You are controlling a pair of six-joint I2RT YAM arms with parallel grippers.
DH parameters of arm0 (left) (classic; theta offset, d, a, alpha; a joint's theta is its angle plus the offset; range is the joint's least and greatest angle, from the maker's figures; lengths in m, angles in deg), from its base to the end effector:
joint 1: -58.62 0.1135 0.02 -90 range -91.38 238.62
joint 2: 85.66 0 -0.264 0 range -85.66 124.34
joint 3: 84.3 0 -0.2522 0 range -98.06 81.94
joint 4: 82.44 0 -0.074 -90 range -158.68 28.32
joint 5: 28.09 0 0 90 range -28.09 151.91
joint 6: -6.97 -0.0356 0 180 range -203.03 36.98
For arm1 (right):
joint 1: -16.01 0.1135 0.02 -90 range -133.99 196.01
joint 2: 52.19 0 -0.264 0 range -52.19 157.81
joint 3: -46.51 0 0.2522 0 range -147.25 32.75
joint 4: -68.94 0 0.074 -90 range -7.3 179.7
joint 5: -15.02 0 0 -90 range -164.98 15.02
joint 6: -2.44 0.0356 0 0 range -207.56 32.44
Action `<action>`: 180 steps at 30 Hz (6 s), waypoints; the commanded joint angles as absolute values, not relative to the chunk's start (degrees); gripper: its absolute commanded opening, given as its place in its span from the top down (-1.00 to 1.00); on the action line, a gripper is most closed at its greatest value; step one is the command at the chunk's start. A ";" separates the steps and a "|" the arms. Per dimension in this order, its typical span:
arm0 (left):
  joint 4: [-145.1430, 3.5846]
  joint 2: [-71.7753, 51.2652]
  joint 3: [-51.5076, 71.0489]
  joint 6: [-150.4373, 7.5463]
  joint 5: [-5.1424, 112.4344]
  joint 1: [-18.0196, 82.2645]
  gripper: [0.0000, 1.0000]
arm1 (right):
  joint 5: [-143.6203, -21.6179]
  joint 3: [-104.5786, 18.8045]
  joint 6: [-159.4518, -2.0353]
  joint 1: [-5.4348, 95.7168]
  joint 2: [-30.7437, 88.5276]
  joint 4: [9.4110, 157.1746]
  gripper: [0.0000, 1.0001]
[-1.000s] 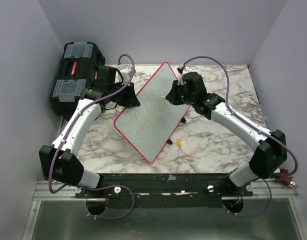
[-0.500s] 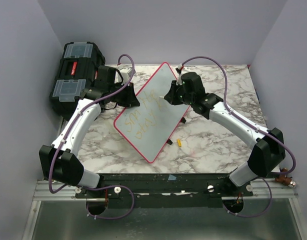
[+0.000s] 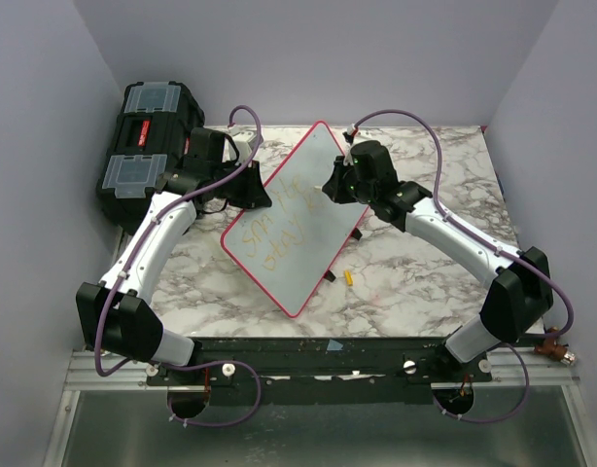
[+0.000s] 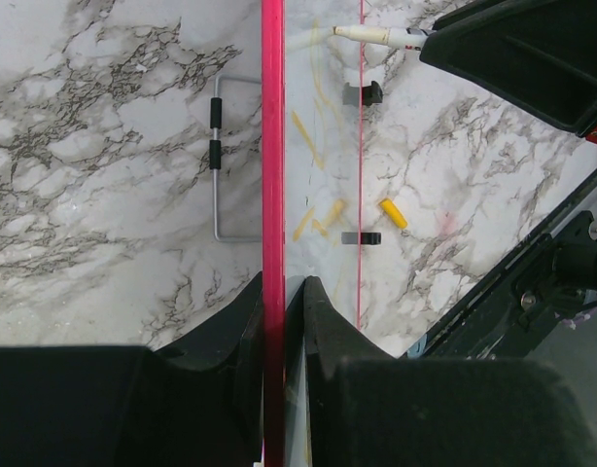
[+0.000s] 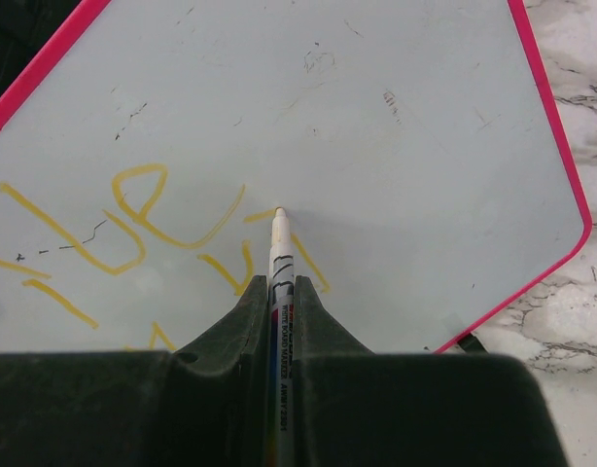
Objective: Write a sentence on the whiteboard
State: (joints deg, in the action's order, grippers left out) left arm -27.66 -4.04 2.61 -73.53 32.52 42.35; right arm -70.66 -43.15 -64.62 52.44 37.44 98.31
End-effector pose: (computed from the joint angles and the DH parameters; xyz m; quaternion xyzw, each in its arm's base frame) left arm 0.2880 -0.1023 0.3528 0.1528 0.8806 -0.3125 0.3217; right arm 0.2960 0.2152 0.3240 -0.0824 0.8588 0.2216 0.4545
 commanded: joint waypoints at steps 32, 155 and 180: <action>-27.45 -4.46 0.52 -78.96 36.96 42.29 1.00 | -66.36 -43.45 -66.78 52.66 37.08 99.62 0.99; -27.72 -3.70 -0.31 -79.33 36.99 42.29 1.00 | -74.58 -47.82 -66.57 42.97 38.98 102.57 0.99; -26.66 -4.94 0.09 -79.79 38.08 42.28 1.00 | -77.66 -51.34 -66.54 40.95 44.05 99.71 0.99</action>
